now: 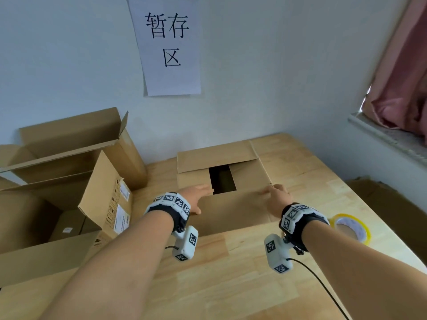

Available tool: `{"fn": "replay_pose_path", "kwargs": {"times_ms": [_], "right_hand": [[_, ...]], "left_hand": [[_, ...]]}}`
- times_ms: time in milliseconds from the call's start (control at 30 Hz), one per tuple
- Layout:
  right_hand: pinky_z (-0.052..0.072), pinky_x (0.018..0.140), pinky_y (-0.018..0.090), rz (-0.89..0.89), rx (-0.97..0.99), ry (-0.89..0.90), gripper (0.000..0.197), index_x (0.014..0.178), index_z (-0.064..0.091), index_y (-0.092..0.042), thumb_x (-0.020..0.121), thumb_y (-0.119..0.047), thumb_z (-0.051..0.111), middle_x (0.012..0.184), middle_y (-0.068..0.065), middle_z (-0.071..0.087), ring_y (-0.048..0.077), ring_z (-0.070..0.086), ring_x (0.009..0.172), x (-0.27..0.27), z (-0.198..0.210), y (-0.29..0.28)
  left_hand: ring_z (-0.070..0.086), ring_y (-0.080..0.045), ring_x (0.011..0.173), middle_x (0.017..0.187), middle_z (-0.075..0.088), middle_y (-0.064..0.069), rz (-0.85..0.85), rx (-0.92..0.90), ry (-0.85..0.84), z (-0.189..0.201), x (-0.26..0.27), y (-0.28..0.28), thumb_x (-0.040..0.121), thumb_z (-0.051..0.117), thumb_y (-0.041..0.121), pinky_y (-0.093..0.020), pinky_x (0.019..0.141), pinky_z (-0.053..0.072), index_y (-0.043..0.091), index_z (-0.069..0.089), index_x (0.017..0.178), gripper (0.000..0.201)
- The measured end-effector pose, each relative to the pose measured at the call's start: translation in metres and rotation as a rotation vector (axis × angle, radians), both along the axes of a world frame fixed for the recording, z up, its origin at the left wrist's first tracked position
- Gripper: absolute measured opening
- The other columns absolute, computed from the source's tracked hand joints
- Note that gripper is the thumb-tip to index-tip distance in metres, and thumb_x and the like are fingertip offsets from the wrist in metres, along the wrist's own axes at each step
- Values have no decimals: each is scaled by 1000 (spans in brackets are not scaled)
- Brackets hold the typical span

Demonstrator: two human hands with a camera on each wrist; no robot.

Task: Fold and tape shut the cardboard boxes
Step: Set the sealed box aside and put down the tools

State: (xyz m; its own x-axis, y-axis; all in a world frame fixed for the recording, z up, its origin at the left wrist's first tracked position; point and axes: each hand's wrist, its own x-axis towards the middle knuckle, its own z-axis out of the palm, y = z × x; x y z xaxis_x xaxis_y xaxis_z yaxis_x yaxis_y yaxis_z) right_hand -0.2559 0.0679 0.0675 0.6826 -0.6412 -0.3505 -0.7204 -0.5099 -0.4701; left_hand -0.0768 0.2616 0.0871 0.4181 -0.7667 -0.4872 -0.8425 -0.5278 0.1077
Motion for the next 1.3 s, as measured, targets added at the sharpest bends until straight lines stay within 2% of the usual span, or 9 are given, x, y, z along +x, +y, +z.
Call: {"fn": "replay_pose_path", "kwargs": {"times_ms": [100, 233, 433, 600, 700, 867, 1033, 1133, 1300], "right_hand": [[32, 109, 40, 53, -64, 50, 66, 131, 49, -27, 80, 11, 33, 150, 0, 20, 30, 24, 133, -3, -3, 5], [31, 109, 40, 149, -191, 35, 57, 129, 51, -23, 82, 8, 42, 148, 3, 24, 29, 27, 131, 10, 5, 1], [41, 100, 38, 570, -345, 162, 58, 134, 47, -24, 86, 8, 42, 136, 2, 43, 26, 39, 124, 56, 19, 1], [48, 90, 42, 760, -447, 486, 57, 137, 43, -31, 87, -7, 55, 129, 6, 34, 34, 46, 113, 94, 21, 8], [39, 101, 44, 802, -523, 712, 53, 144, 35, -24, 93, -16, 48, 144, 8, 27, 37, 38, 127, 106, 15, 12], [41, 86, 34, 954, -581, 794, 48, 136, 46, -31, 89, -25, 56, 121, -2, 55, 22, 55, 108, 109, 14, 14], [43, 71, 32, 873, -566, 592, 37, 131, 43, -17, 95, -15, 43, 109, 8, 58, 25, 57, 93, 110, 14, 14], [42, 68, 32, 832, -576, 380, 29, 122, 46, -12, 95, -10, 37, 105, 10, 59, 27, 56, 87, 105, 27, 7], [37, 62, 33, 809, -546, 232, 23, 113, 46, -11, 95, -7, 34, 87, 9, 55, 25, 47, 71, 76, 42, 2]], "left_hand": [[21, -18, 143, 159, 12, 2, -124, 119, -69, -6, 2, -15, 83, 70, 12, -30, 113, 23, 22, 15, 152, 88], [54, -26, 119, 136, 53, -5, -69, 206, -135, -7, 1, -26, 84, 68, 19, -37, 98, 46, 25, 28, 148, 75], [61, -27, 100, 124, 54, -9, -119, 286, -203, -10, 8, -33, 85, 69, 27, -32, 66, 44, 37, 17, 148, 82], [54, -26, 114, 141, 41, -6, -209, 272, -247, -12, 8, -28, 86, 68, 30, -32, 72, 42, 34, 16, 148, 81], [57, -26, 106, 132, 48, -6, -223, 251, -239, -12, 9, -27, 85, 68, 27, -34, 76, 48, 31, 22, 145, 76], [51, -28, 120, 152, 29, -1, -261, 273, -236, -12, 12, -28, 86, 68, 26, -36, 80, 47, 29, 23, 146, 74], [53, -25, 117, 152, 28, 5, -321, 322, -269, -9, 13, -35, 85, 67, 35, -35, 76, 47, 29, 23, 147, 76], [41, -20, 132, 159, 9, 14, -353, 394, -251, -9, 18, -45, 87, 65, 34, -33, 93, 44, 31, 14, 151, 82], [34, -22, 137, 155, 26, -3, -502, 566, -279, -8, 8, -60, 98, 47, 33, -35, 106, 33, 17, 26, 150, 58]]}}
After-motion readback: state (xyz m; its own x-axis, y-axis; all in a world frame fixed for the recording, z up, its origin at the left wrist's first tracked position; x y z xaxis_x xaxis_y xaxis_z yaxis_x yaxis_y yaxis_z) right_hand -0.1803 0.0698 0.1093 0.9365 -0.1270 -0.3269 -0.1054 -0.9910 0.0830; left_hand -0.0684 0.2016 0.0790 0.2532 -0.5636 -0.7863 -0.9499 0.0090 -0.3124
